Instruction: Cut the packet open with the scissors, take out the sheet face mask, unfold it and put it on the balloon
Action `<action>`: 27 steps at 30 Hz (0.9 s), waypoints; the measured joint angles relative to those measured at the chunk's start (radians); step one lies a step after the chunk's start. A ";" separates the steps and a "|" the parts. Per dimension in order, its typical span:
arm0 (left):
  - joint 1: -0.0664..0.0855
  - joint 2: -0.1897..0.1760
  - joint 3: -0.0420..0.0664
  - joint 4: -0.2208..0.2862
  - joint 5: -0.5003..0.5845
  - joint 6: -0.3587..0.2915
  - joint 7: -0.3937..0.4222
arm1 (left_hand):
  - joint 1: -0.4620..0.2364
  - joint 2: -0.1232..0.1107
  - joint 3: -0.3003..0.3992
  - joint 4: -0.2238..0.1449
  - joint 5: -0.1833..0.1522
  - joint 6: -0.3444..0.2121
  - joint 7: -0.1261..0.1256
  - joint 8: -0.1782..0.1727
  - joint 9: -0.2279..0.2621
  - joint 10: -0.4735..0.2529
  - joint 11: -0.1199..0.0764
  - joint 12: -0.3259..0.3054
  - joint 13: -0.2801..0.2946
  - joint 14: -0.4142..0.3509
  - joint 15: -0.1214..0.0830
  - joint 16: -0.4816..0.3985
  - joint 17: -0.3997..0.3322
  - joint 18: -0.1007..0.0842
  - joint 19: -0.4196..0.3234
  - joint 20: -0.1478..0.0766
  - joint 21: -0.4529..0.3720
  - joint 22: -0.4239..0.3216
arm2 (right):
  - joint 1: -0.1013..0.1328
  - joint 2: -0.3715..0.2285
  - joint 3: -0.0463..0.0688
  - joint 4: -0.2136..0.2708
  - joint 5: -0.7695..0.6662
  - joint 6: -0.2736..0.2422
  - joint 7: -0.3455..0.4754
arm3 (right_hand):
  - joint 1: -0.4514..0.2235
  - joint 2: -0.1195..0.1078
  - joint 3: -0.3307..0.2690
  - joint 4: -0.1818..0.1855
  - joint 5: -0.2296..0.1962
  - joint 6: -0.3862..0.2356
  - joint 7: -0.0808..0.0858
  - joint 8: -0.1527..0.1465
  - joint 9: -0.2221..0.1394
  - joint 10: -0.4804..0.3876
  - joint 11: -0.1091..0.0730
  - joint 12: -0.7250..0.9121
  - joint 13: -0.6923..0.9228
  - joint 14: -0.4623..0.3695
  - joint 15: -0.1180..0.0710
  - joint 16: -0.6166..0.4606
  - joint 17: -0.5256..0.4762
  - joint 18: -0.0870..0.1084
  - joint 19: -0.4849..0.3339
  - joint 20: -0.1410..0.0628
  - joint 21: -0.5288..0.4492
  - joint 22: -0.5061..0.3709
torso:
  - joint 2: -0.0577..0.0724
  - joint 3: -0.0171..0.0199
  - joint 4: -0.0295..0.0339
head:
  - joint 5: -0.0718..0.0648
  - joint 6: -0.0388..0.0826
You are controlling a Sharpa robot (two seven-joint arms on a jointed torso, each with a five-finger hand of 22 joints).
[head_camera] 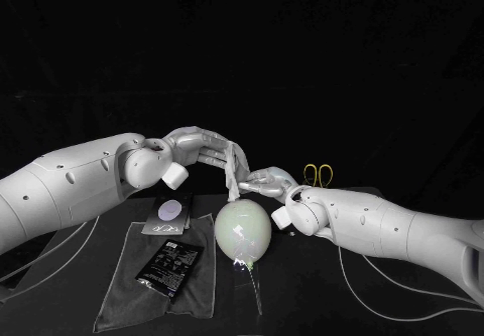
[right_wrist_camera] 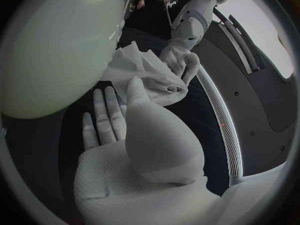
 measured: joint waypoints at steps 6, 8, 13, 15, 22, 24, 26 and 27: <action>0.000 -0.001 0.000 0.000 0.000 -0.001 0.000 | 0.001 0.001 0.000 0.000 -0.003 0.000 0.000 0.000 0.000 0.000 0.000 0.000 0.000 0.000 0.000 0.000 -0.001 0.000 0.000 0.000 0.000 0.000 | 0.000 0.000 0.000 0.005 0.000 -0.013 0.002 | 0.064 0.064 0.021 -0.004 0.000 0.090 -0.018 0.038 0.010 0.106 -0.034 0.024 0.010 0.088 -0.033 0.045 0.024 0.000 0.082 -0.002 0.017 0.013 | 0.000 0.0000 0.0000 | -0.001 0.000; 0.000 -0.001 0.000 0.000 0.000 -0.001 0.000 | 0.002 0.002 0.000 0.000 -0.003 0.000 0.000 0.000 0.000 0.000 0.000 0.000 0.000 0.000 0.000 0.000 -0.001 0.000 0.000 0.000 0.000 0.000 | 0.000 0.000 0.001 0.008 0.000 -0.025 0.006 | 0.083 0.083 0.036 -0.007 0.000 0.124 -0.034 0.058 0.017 0.147 -0.051 0.036 0.013 0.125 -0.047 0.064 0.034 0.000 0.133 -0.002 0.033 0.021 | 0.000 0.0000 0.0000 | -0.001 0.000; 0.000 -0.001 0.000 0.000 0.000 -0.002 0.000 | 0.003 0.003 0.000 0.000 0.001 -0.002 -0.001 0.000 0.000 0.000 0.000 0.000 0.000 0.000 0.000 0.000 -0.001 0.000 0.000 0.000 0.000 0.000 | 0.002 -0.003 0.003 0.019 0.007 -0.083 0.016 | 0.115 0.096 0.084 -0.016 -0.002 0.170 -0.063 0.111 0.032 0.257 -0.087 0.061 0.016 0.228 -0.085 0.106 0.065 0.016 0.351 -0.022 0.105 0.057 | 0.000 -0.0001 -0.0001 | -0.002 -0.001; 0.000 -0.002 0.000 0.000 0.000 -0.003 0.001 | 0.004 0.003 0.000 0.000 0.001 -0.002 -0.001 0.000 0.000 0.000 0.000 0.000 0.000 0.000 0.000 0.000 -0.001 0.000 0.000 0.000 0.000 0.000 | 0.003 -0.007 0.003 0.024 0.011 -0.114 0.020 | 0.122 0.091 0.100 -0.009 0.001 0.172 -0.064 0.119 0.032 0.266 -0.086 0.056 0.009 0.237 -0.089 0.106 0.070 0.016 0.363 -0.027 0.106 0.057 | 0.000 -0.0003 0.0000 | -0.002 -0.001; 0.000 -0.004 0.000 0.000 0.000 -0.007 0.001 | 0.004 0.004 0.003 -0.008 0.001 -0.003 0.000 0.000 0.000 0.000 0.000 0.000 0.000 0.000 0.000 0.000 -0.002 0.000 0.000 0.000 0.000 -0.001 | 0.013 -0.022 0.006 0.038 0.023 -0.192 0.027 | 0.137 0.076 0.129 0.012 0.001 0.168 -0.068 0.130 0.032 0.277 -0.084 0.043 0.003 0.245 -0.095 0.102 0.080 0.016 0.372 -0.028 0.106 0.055 | -0.001 -0.0004 0.0000 | -0.002 -0.001; 0.000 -0.006 0.000 0.000 0.000 -0.010 0.001 | 0.004 0.004 0.003 -0.008 0.001 -0.003 0.000 0.000 0.000 0.000 0.000 0.000 0.000 0.000 0.000 -0.002 -0.002 0.000 0.000 0.000 0.000 -0.001 | 0.019 -0.026 0.006 0.044 0.026 -0.207 0.028 | 0.137 0.076 0.131 0.014 0.001 0.168 -0.068 0.130 0.032 0.277 -0.084 0.038 0.003 0.245 -0.095 0.101 0.081 0.016 0.372 -0.028 0.106 0.055 | -0.001 -0.0004 0.0000 | -0.002 -0.001; 0.000 -0.007 0.000 0.000 -0.001 -0.015 0.001 | 0.004 0.004 0.002 -0.009 0.001 -0.003 0.000 0.000 0.000 0.000 0.000 0.000 0.000 0.000 0.000 -0.004 -0.002 -0.001 0.000 0.000 0.000 -0.001 | 0.025 -0.032 0.006 0.050 0.026 -0.215 0.028 | 0.142 0.071 0.136 0.019 0.001 0.168 -0.068 0.131 0.032 0.278 -0.083 0.035 0.003 0.246 -0.094 0.101 0.082 0.016 0.372 -0.028 0.106 0.054 | -0.001 -0.0004 0.0001 | -0.001 -0.001; 0.000 -0.008 0.000 0.000 -0.001 -0.018 0.002 | 0.004 0.004 0.000 -0.011 0.001 -0.003 0.000 0.000 0.000 0.000 0.000 0.000 0.000 0.000 0.000 -0.004 -0.003 -0.001 0.000 0.000 0.000 -0.001 | 0.031 -0.036 0.006 0.054 0.026 -0.218 0.027 | 0.144 0.070 0.139 0.022 0.001 0.168 -0.068 0.131 0.032 0.279 -0.083 0.035 0.003 0.248 -0.092 0.101 0.082 0.016 0.372 -0.028 0.106 0.054 | -0.001 -0.0004 0.0001 | -0.001 0.000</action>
